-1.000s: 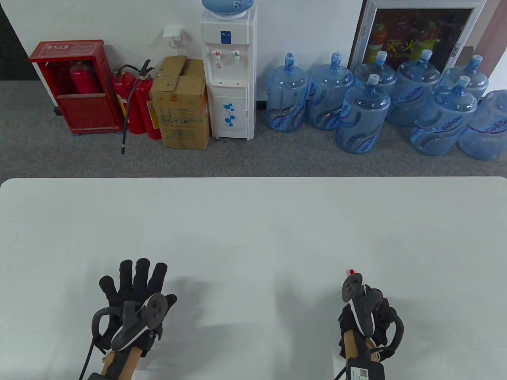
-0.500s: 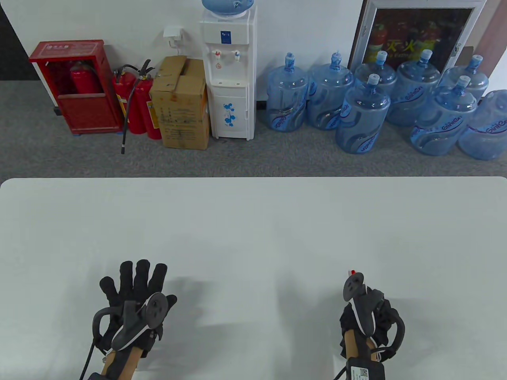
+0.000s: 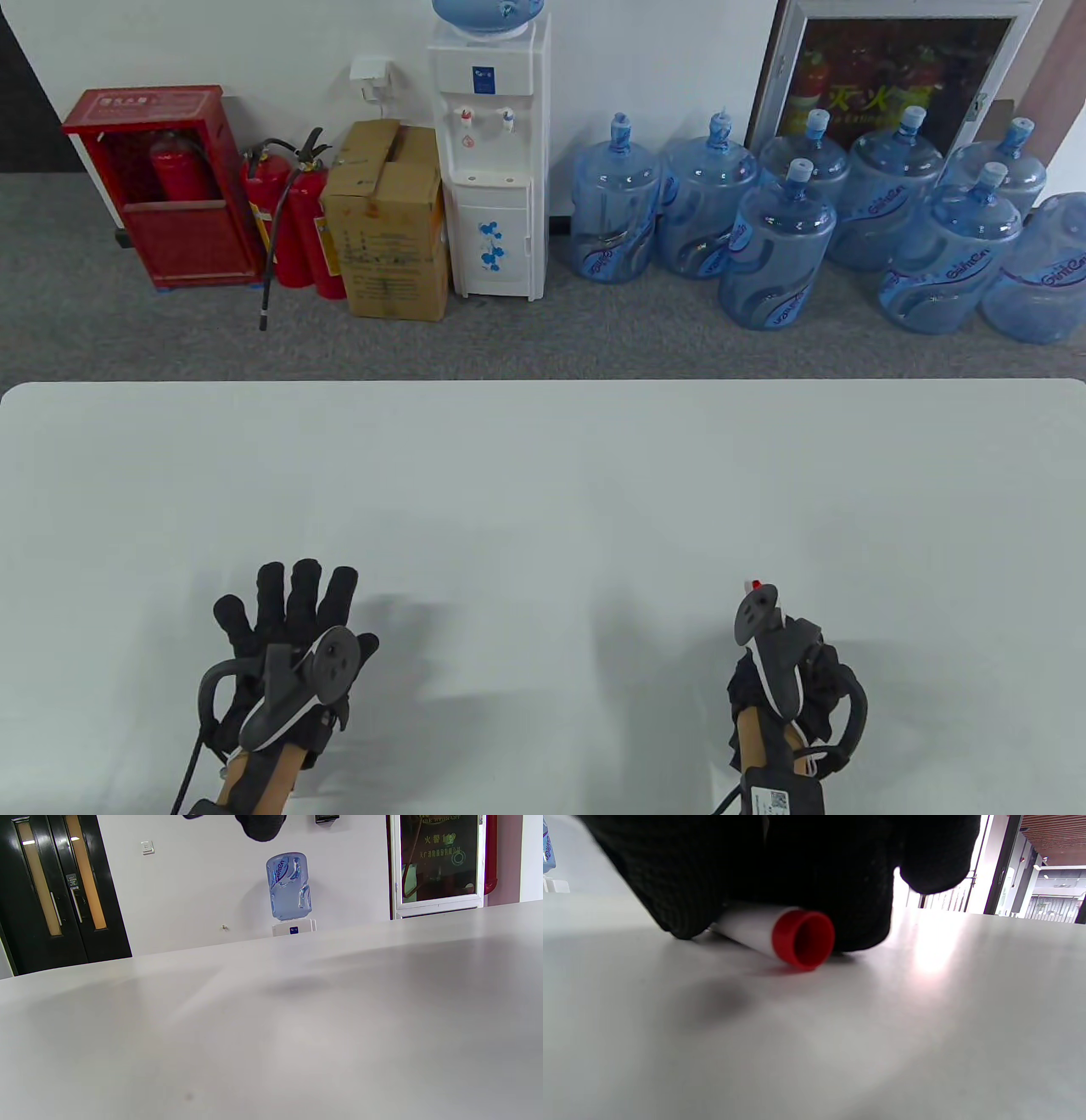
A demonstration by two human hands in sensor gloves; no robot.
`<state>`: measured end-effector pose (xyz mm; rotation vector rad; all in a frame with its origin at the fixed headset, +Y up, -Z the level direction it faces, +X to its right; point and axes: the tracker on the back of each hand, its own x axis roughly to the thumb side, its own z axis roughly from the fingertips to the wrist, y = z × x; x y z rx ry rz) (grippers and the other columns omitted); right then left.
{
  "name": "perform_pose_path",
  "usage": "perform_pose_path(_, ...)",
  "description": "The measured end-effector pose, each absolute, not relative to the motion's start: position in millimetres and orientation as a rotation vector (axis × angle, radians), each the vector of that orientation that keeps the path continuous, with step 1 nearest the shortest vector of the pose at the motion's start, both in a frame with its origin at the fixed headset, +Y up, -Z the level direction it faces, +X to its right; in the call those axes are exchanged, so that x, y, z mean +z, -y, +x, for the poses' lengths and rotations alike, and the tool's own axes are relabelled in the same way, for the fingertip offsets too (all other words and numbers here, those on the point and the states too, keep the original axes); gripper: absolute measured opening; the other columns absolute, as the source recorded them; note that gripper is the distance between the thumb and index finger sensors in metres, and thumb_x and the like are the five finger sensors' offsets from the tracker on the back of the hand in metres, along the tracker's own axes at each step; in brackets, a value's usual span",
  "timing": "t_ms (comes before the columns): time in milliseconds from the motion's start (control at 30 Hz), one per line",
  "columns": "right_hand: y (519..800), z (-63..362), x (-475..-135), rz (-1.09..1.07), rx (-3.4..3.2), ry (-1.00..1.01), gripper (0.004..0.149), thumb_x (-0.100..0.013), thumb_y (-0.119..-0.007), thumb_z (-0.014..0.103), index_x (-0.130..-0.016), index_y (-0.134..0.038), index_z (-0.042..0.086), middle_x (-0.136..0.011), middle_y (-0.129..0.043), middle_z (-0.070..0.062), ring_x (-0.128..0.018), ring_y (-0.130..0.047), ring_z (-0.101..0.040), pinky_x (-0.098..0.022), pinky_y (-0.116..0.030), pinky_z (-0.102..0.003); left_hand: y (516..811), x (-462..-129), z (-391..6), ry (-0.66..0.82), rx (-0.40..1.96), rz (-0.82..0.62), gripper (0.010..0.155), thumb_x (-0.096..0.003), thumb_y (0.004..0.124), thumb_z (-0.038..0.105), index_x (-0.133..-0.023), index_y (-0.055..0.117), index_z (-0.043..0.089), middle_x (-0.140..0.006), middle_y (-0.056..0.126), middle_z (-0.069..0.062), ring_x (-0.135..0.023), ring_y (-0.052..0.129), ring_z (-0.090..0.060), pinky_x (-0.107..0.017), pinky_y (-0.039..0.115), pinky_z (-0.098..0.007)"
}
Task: Insert the marker cap back onto the marker
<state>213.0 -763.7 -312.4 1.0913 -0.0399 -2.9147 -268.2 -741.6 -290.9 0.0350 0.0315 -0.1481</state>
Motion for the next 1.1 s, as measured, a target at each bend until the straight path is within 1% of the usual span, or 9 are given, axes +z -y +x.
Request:
perform_pose_path(200, 763.6, 212.9, -311.9, 1.085, -2.905, 0.047, 0.053, -0.039, -0.084, 0.049, -0.088, -0.085, 0.028, -0.079, -0.094, 0.002, -0.058, -0.099, -0.019, -0.063, -0.073, -0.056, 742.0, -291.0, -267.9, -0.029, -0.149, 0.031, 0.079, -0.0423, 0.047, 0.071, -0.112, 0.021, 0.043, -0.129, 0.034, -0.006, -0.12, 0.027, -0.045, -0.069, 0.018, -0.077)
perform_pose_path(433, 764.0, 212.5, -311.7, 1.078, -2.904, 0.044, 0.057, -0.039, -0.084, 0.048, -0.092, -0.081, 0.028, -0.079, -0.094, 0.001, -0.058, -0.098, -0.019, -0.063, -0.072, -0.056, 742.7, -290.8, -267.9, -0.032, -0.149, 0.018, 0.079, -0.0424, 0.048, 0.071, -0.112, 0.021, 0.043, -0.129, 0.034, -0.006, -0.12, 0.027, -0.045, -0.069, 0.018, -0.077)
perform_pose_path(1100, 766.9, 210.6, -312.9, 1.054, -2.907, 0.051, 0.057, -0.039, -0.083, 0.049, -0.092, -0.081, 0.027, -0.081, -0.093, 0.001, -0.059, -0.098, -0.019, -0.065, -0.07, -0.057, 743.5, -291.1, -267.9, -0.034, -0.147, 0.007, 0.08, -0.0424, 0.048, 0.071, -0.112, 0.021, 0.042, -0.129, 0.035, -0.006, -0.12, 0.028, -0.045, -0.069, 0.018, -0.077)
